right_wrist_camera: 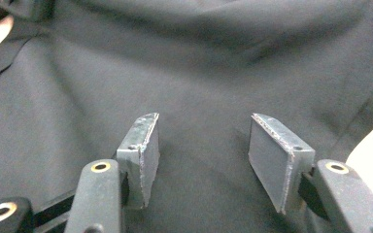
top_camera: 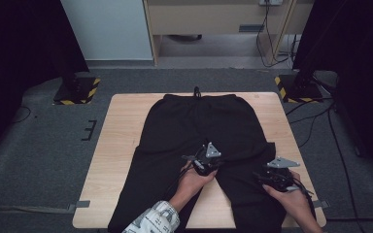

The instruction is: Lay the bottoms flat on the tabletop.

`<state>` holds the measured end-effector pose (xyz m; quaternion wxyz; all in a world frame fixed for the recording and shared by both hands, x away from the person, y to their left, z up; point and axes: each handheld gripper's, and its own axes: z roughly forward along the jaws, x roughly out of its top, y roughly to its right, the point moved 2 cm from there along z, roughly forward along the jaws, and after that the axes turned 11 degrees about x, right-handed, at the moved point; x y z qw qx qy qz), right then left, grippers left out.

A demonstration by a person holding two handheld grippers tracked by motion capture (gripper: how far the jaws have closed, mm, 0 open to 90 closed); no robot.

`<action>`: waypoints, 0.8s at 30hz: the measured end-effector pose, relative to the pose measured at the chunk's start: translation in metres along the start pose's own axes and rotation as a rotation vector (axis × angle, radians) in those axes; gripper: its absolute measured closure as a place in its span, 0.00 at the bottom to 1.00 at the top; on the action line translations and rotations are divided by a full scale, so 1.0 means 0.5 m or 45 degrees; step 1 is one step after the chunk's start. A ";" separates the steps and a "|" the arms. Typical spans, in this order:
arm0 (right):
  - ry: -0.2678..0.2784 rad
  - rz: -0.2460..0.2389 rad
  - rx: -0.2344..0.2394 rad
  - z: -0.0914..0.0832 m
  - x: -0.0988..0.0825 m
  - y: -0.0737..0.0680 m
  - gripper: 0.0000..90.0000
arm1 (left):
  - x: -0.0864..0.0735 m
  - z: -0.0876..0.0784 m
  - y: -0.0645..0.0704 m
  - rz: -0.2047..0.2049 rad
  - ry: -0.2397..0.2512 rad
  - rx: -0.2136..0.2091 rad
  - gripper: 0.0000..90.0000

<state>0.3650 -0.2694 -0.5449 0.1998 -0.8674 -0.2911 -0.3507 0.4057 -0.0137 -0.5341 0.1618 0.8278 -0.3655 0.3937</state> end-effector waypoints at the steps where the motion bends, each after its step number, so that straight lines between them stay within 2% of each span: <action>1: -0.012 -0.001 0.014 -0.006 -0.004 -0.003 0.51 | -0.003 -0.005 0.009 0.008 0.005 -0.008 0.92; 2: -0.025 -0.011 0.025 -0.013 -0.009 -0.006 0.52 | -0.007 -0.011 0.017 0.026 -0.003 -0.016 0.93; 5: -0.060 -0.044 0.062 -0.036 -0.027 -0.017 0.53 | -0.021 -0.030 0.035 0.033 -0.007 -0.053 0.92; 8: -0.095 -0.072 0.093 -0.061 -0.046 -0.027 0.56 | -0.039 -0.049 0.043 -0.026 -0.006 -0.113 0.90; 10: -0.118 -0.088 0.109 -0.075 -0.056 -0.031 0.58 | -0.042 -0.055 0.050 -0.016 0.004 -0.107 0.86; 13: -0.126 -0.082 0.106 -0.088 -0.063 -0.031 0.60 | -0.032 -0.056 0.045 -0.003 0.073 -0.068 0.73; 16: -0.074 -0.067 0.093 -0.082 -0.055 -0.025 0.54 | -0.020 -0.038 0.036 0.008 0.046 -0.059 0.69; 19: -0.052 -0.066 0.078 -0.064 -0.040 -0.022 0.49 | -0.018 -0.024 0.032 0.013 0.027 -0.051 0.70; 22: -0.058 -0.050 0.071 -0.045 -0.031 -0.019 0.43 | -0.023 -0.014 0.030 0.002 0.010 -0.058 0.77; 24: -0.057 -0.062 0.066 -0.033 -0.028 -0.018 0.43 | -0.024 -0.010 0.029 -0.010 0.004 -0.065 0.84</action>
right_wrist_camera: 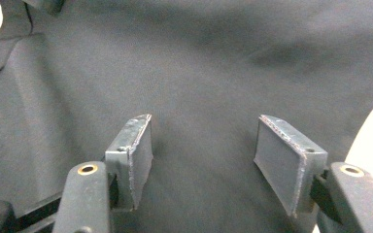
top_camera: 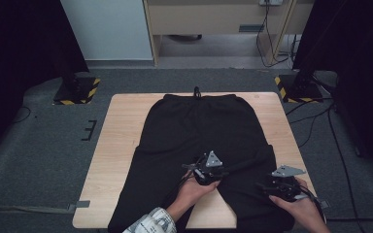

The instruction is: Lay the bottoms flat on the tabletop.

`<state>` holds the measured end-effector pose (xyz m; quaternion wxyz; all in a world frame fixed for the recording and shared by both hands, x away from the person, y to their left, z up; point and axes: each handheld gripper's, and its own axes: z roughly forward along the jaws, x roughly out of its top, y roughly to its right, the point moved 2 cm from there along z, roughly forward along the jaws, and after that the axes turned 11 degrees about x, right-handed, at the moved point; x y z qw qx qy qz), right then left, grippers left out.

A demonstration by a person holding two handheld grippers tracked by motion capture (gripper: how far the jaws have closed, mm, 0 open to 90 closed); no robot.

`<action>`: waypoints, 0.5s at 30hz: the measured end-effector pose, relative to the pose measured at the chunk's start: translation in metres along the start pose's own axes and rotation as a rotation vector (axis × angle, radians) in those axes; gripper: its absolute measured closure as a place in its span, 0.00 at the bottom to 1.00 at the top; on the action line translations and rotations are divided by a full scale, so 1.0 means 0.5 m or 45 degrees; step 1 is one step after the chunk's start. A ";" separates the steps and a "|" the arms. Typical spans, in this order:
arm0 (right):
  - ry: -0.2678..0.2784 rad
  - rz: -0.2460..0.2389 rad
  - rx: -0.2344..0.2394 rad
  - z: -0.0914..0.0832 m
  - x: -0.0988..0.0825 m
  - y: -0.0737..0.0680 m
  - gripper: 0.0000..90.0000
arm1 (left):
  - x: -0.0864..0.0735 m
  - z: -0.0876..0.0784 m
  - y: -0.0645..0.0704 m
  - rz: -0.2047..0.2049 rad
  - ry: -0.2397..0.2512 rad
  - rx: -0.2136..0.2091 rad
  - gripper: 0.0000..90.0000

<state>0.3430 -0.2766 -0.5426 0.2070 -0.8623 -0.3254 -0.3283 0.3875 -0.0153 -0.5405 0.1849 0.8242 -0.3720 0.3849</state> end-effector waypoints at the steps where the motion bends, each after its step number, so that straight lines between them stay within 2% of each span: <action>1: -0.001 0.007 0.005 0.003 0.003 -0.001 0.45 | 0.000 0.001 -0.001 -0.005 0.002 0.000 0.87; 4: 0.011 -0.013 0.006 0.007 0.008 0.000 0.56 | 0.000 0.003 -0.007 -0.019 0.014 0.005 0.92; 11: 0.034 -0.032 0.024 0.019 0.019 -0.001 0.91 | 0.004 0.002 -0.017 -0.059 0.069 -0.002 0.93; 13: 0.027 -0.044 0.029 0.022 0.022 -0.003 0.98 | 0.003 0.001 -0.017 -0.056 0.064 -0.007 0.93; 15: 0.014 -0.062 0.026 0.023 0.024 -0.005 1.00 | 0.002 -0.002 -0.016 -0.052 0.057 -0.012 0.93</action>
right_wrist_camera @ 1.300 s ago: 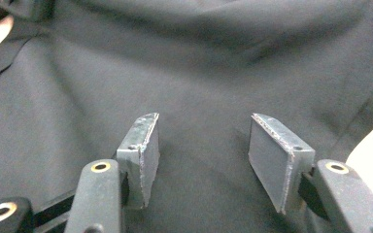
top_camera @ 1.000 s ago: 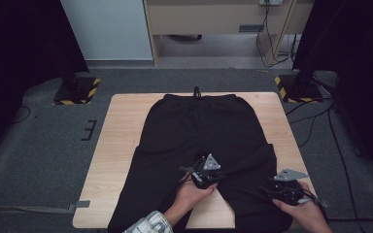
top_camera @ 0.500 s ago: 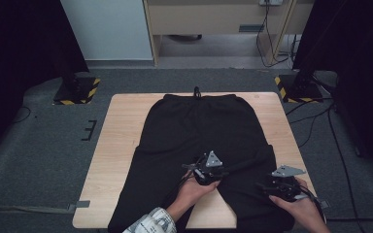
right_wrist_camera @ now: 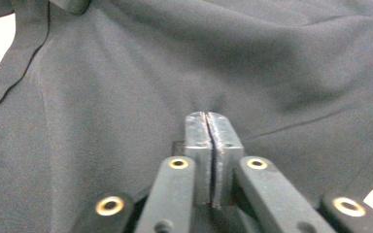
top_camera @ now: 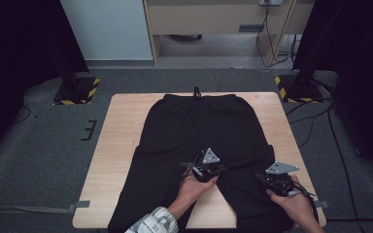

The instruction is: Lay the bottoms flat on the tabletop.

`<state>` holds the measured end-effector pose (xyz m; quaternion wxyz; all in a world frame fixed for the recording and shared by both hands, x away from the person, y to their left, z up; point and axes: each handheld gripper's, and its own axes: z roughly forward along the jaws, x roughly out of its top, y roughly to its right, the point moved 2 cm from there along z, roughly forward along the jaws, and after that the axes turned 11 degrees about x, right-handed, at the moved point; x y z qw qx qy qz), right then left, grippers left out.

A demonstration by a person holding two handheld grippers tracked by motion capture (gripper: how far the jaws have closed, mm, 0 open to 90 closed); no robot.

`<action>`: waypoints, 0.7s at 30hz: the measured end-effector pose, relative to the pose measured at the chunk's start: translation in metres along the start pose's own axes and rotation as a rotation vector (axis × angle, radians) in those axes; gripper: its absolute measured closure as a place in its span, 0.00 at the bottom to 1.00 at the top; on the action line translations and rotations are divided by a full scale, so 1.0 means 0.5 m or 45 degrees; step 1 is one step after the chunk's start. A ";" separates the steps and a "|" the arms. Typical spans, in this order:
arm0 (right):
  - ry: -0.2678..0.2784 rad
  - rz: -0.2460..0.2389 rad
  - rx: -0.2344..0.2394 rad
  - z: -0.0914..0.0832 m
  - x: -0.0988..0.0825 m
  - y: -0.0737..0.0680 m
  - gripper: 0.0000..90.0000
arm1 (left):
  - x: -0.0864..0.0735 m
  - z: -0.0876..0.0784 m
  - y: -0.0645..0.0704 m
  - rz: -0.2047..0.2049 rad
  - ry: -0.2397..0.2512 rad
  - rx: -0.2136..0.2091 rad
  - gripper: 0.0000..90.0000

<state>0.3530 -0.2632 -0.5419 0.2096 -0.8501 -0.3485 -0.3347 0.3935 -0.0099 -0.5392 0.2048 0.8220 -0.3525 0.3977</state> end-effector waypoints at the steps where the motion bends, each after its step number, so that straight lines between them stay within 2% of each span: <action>1: -0.005 -0.005 0.000 0.000 0.000 -0.001 1.00 | 0.000 -0.002 0.001 0.001 -0.001 -0.004 0.93; 5: -0.042 0.012 0.051 -0.013 -0.005 -0.008 1.00 | -0.001 -0.018 0.009 0.011 0.009 -0.033 0.93; 7: -0.048 0.008 0.074 -0.024 -0.012 -0.015 1.00 | -0.006 -0.036 0.022 0.037 0.043 -0.055 0.93; 11: -0.031 -0.001 0.134 -0.050 -0.024 -0.034 1.00 | -0.019 -0.051 0.041 0.082 0.013 -0.059 0.93; 12: -0.033 -0.013 0.140 -0.055 -0.025 -0.035 1.00 | -0.018 -0.050 0.042 0.082 0.015 -0.046 0.93; 14: -0.015 0.003 0.128 -0.059 -0.022 -0.034 1.00 | -0.015 -0.049 0.038 0.068 0.018 -0.044 0.93; 16: -0.004 0.011 0.134 -0.058 -0.016 -0.033 1.00 | -0.015 -0.054 0.033 0.020 0.018 -0.068 0.94; 19: -0.032 -0.016 0.147 -0.056 -0.013 -0.039 1.00 | -0.019 -0.063 0.035 0.039 0.005 -0.087 0.93; 21: -0.050 -0.023 0.153 -0.058 -0.017 -0.042 1.00 | -0.024 -0.066 0.040 0.045 0.008 -0.079 0.93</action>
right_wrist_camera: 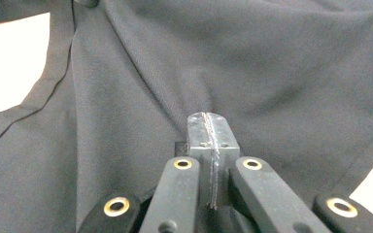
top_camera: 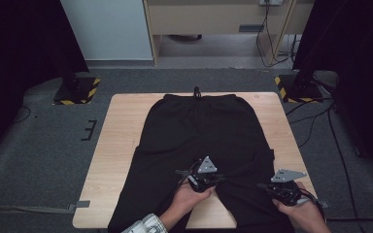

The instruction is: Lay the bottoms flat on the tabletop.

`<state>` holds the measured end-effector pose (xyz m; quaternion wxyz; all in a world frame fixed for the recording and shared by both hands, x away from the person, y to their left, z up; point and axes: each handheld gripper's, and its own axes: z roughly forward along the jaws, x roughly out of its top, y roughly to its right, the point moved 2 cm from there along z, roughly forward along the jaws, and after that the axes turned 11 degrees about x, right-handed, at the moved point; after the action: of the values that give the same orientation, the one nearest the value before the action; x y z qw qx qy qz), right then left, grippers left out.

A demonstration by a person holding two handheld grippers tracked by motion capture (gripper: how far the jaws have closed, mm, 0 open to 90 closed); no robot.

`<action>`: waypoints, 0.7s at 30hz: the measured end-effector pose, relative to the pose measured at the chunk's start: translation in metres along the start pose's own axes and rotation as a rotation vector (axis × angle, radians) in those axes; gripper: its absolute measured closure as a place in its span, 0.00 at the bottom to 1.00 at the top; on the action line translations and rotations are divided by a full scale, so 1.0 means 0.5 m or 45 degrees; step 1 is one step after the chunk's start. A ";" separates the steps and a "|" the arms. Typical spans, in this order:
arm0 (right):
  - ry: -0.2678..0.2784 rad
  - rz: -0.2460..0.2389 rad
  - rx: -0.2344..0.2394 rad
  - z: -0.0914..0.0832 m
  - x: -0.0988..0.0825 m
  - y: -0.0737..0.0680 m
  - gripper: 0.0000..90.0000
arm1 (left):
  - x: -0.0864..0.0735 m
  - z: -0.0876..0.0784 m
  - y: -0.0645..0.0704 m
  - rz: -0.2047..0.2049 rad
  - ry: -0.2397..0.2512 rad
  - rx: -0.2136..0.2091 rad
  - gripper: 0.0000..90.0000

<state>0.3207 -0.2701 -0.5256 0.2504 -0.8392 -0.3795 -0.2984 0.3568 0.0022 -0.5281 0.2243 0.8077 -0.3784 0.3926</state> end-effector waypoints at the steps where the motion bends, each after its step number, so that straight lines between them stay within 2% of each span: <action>1: -0.001 -0.002 -0.004 -0.001 -0.004 -0.001 1.00 | -0.004 0.001 0.003 0.004 -0.004 0.000 0.93; 8: 0.000 0.020 0.000 -0.011 -0.034 -0.013 1.00 | -0.016 0.012 0.013 0.019 -0.036 -0.008 0.92; 12: 0.014 0.055 -0.013 -0.010 -0.034 0.002 0.98 | -0.023 0.018 0.010 0.011 -0.055 -0.004 0.94; 13: 0.019 0.057 -0.022 -0.008 -0.031 0.005 0.95 | -0.024 0.018 0.009 0.008 -0.059 -0.002 0.94; 16: 0.047 0.072 -0.038 -0.009 -0.018 0.014 0.73 | -0.023 0.018 0.002 -0.012 -0.046 0.007 0.95; 17: 0.063 0.091 -0.064 -0.015 -0.011 0.024 0.64 | -0.022 0.019 -0.001 -0.016 -0.041 0.011 0.95; 18: 0.078 0.126 -0.098 -0.020 -0.006 0.034 0.60 | -0.022 0.020 -0.002 -0.025 -0.036 0.015 0.95; 21: 0.122 0.172 -0.197 -0.033 0.004 0.070 0.51 | -0.023 0.024 -0.009 -0.047 -0.043 0.014 0.95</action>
<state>0.3441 -0.3005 -0.5197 0.2222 -0.8645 -0.2854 -0.3490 0.3611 0.0022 -0.5448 0.2208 0.8222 -0.3651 0.3767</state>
